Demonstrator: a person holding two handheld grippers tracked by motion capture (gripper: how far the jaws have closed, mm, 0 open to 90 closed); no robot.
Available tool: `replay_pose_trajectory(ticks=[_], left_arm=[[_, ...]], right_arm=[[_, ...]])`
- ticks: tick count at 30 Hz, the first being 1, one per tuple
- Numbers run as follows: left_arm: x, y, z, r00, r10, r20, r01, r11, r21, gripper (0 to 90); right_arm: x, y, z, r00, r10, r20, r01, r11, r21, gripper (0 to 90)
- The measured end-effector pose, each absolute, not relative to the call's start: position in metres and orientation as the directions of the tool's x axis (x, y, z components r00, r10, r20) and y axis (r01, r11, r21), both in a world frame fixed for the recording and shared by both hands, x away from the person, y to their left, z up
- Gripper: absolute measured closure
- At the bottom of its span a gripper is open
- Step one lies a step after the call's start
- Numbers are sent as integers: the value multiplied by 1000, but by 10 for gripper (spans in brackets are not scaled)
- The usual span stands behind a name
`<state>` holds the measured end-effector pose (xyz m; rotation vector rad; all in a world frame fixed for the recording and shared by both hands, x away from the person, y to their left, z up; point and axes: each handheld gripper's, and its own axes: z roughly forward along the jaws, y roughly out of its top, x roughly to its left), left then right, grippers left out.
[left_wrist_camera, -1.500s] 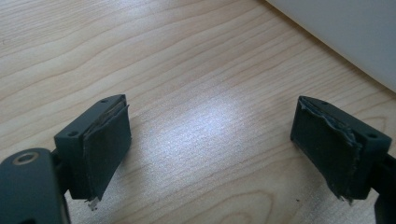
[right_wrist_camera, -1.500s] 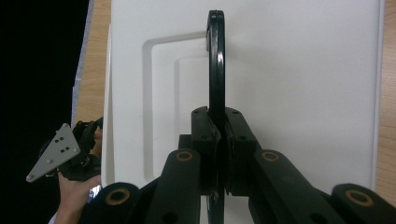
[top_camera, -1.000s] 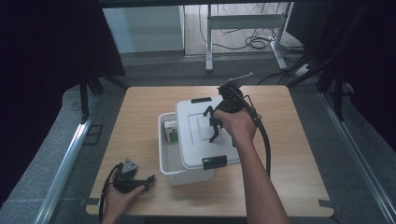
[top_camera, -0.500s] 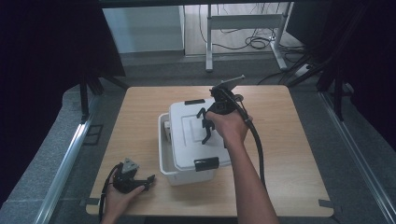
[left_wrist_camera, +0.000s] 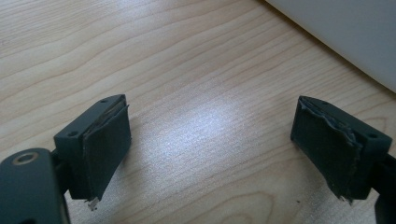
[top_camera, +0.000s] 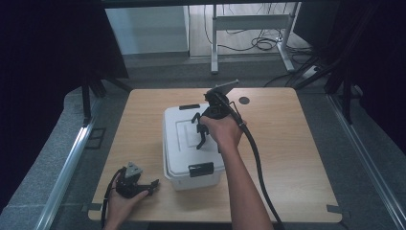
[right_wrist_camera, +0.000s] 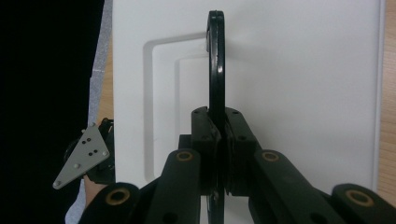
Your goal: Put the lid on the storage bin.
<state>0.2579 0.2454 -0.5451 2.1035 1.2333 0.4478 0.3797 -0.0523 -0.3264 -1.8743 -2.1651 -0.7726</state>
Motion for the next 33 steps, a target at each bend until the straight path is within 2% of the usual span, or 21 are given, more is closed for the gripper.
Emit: replay_pose_trajectory(ticks=[33], left_arm=[[258, 245, -545, 499, 866, -32, 645, -347, 682, 120]], right_arm=[[383, -35, -344, -178, 871, 458, 967, 69, 246, 853]])
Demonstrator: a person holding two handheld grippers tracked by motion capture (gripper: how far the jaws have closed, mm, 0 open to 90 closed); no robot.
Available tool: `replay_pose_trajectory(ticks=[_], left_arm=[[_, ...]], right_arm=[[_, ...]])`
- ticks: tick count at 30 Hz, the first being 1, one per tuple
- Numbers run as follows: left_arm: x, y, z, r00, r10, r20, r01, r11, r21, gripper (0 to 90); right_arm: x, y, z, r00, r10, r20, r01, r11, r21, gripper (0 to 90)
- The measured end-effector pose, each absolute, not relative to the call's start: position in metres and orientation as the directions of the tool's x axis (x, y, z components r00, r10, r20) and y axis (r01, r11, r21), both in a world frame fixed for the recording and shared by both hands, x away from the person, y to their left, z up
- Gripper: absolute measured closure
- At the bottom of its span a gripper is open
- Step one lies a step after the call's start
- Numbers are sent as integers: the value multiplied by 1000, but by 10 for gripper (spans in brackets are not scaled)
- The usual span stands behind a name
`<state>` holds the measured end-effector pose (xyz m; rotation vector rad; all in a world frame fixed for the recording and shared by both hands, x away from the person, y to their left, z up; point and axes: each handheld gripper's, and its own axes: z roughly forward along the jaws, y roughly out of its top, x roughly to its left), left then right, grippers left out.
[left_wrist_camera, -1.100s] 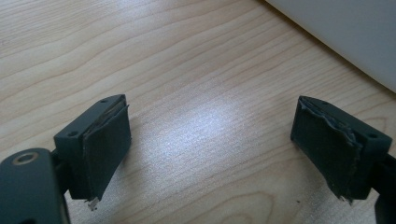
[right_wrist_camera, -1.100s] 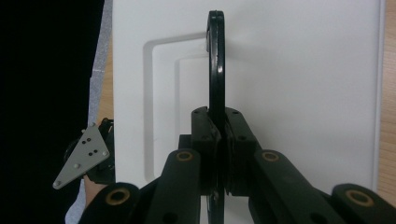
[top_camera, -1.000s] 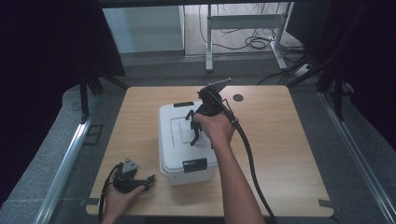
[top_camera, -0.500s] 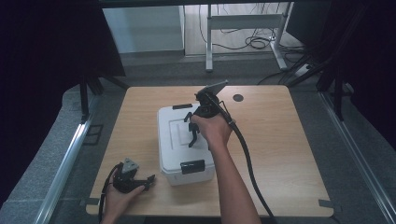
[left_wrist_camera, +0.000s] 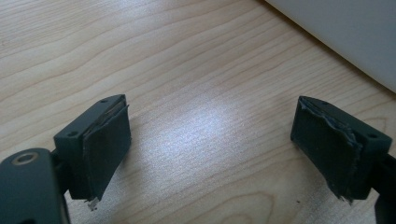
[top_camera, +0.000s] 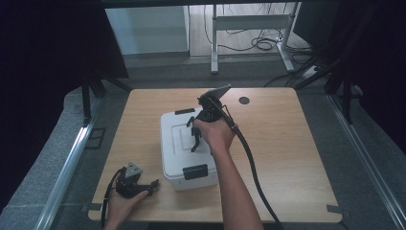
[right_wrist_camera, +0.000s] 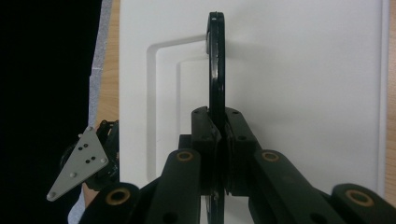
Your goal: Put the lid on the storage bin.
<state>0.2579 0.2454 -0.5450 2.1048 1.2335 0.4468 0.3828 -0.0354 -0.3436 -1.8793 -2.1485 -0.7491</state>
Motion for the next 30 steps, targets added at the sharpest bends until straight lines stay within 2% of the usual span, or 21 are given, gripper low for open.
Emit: replay_pose_trajectory(ticks=[14, 30], left_arm=[[258, 245, -545, 498, 867, -35, 646, -344, 682, 120], [258, 245, -545, 498, 867, -35, 646, -344, 682, 120]], right_arm=[[384, -36, -355, -168, 878, 448, 969, 64, 238, 853], [384, -35, -356, -211, 878, 429, 958, 100, 268, 840]])
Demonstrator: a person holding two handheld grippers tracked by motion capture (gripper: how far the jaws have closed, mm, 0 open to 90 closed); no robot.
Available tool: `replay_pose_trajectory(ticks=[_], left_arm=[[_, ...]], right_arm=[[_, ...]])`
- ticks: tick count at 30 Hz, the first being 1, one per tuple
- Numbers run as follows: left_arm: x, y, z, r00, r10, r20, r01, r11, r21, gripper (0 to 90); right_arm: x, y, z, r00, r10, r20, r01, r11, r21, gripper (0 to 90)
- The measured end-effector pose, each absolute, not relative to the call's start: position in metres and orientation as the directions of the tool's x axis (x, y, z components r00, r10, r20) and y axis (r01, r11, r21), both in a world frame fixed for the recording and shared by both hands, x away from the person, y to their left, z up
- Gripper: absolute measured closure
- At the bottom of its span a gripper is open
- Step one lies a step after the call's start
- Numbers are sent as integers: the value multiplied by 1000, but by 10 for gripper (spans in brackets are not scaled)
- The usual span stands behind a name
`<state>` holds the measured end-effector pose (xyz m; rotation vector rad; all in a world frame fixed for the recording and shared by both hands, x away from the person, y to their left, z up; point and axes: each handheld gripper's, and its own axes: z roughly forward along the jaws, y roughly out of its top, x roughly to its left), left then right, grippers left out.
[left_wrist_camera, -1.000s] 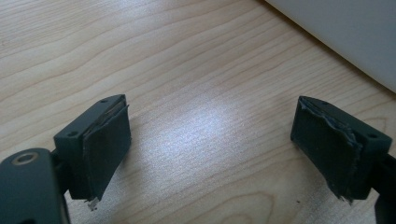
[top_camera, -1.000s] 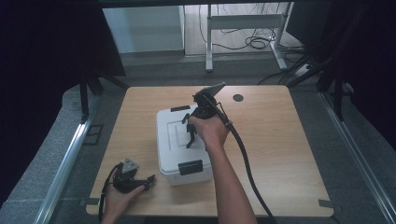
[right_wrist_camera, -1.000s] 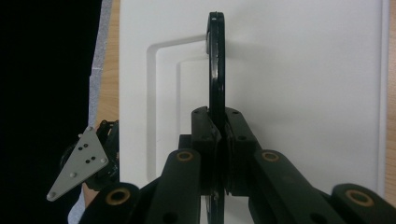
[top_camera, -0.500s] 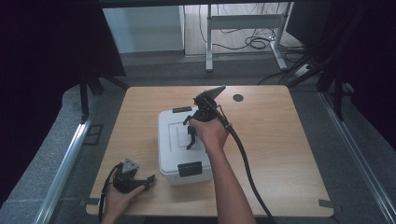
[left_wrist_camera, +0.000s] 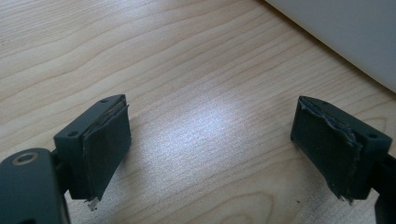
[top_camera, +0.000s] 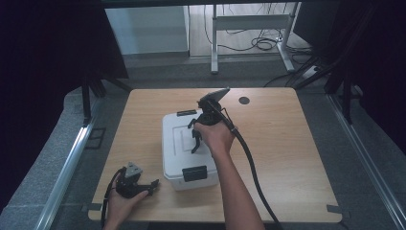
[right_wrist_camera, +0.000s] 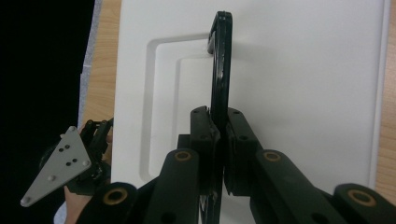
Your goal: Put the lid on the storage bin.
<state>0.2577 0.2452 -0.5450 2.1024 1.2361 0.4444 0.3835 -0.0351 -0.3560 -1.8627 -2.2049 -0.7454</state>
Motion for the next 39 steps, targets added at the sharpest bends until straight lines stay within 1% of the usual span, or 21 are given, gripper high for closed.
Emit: replay_pose_trajectory(ticks=[3, 6, 7, 8, 11, 12, 19, 23, 39], left_arm=[[258, 245, -545, 498, 866, -35, 646, -344, 682, 120], [258, 245, -545, 498, 867, -34, 646, -344, 682, 120], [258, 245, -545, 498, 867, -35, 646, -344, 682, 120], [258, 245, -545, 498, 867, -35, 646, -344, 682, 121], [257, 245, -545, 498, 867, -34, 645, -344, 682, 121], [257, 245, -545, 497, 867, -35, 646, -343, 682, 121], [257, 245, -545, 498, 866, -35, 646, -344, 682, 121], [257, 245, -545, 498, 866, -35, 646, -344, 682, 121], [257, 245, -545, 499, 866, -33, 644, -345, 683, 122]], right_arm=[[383, -35, -355, -238, 876, 420, 952, 125, 278, 816], [382, -37, -353, -265, 871, 414, 945, 150, 290, 762], [382, -39, -351, -272, 870, 411, 942, 154, 296, 742], [382, -42, -349, -280, 869, 409, 938, 157, 308, 695], [380, -48, -344, -297, 874, 384, 927, 166, 338, 637], [379, -52, -342, -306, 872, 381, 921, 170, 350, 601], [374, -69, -335, -339, 863, 375, 899, 180, 400, 586], [372, -77, -336, -342, 863, 371, 894, 178, 410, 586], [368, -126, -343, -302, 878, 372, 894, 125, 431, 571]])
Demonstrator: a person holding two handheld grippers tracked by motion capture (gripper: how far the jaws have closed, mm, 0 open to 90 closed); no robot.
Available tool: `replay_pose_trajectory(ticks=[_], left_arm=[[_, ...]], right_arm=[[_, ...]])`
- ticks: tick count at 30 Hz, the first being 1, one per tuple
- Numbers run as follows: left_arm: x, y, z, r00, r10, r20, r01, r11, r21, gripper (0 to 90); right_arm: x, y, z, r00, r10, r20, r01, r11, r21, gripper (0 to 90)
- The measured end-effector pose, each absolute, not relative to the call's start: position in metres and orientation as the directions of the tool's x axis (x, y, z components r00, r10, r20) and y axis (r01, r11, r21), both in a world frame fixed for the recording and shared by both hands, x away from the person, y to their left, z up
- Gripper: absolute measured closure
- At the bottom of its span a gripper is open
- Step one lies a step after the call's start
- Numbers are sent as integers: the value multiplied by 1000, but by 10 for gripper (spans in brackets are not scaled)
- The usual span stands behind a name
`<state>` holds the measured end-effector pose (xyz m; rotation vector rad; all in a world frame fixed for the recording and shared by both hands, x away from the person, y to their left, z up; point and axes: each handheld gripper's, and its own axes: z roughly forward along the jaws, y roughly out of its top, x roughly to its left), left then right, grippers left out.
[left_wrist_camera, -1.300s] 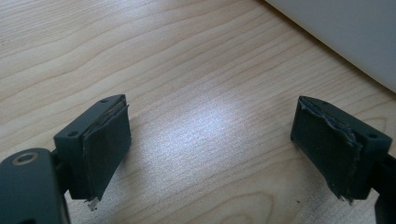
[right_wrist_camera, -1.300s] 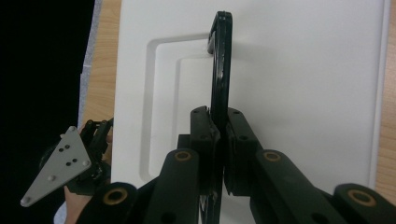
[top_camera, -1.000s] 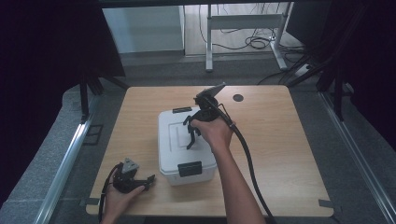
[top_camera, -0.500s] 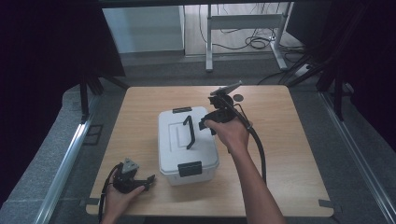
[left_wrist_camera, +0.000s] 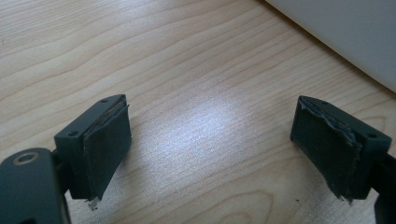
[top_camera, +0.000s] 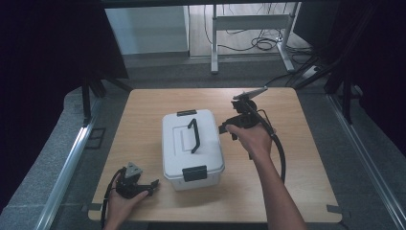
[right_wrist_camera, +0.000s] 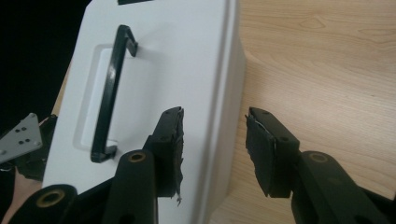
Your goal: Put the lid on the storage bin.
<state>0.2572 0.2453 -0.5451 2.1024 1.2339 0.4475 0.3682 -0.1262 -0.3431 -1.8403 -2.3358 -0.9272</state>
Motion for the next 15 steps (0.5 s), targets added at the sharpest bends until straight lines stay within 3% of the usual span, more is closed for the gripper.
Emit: replay_pose_trajectory(ticks=[15], left_arm=[[257, 245, -545, 498, 866, -32, 643, -345, 684, 121]], right_arm=[[352, -176, -370, -289, 871, 398, 887, 87, 453, 545]])
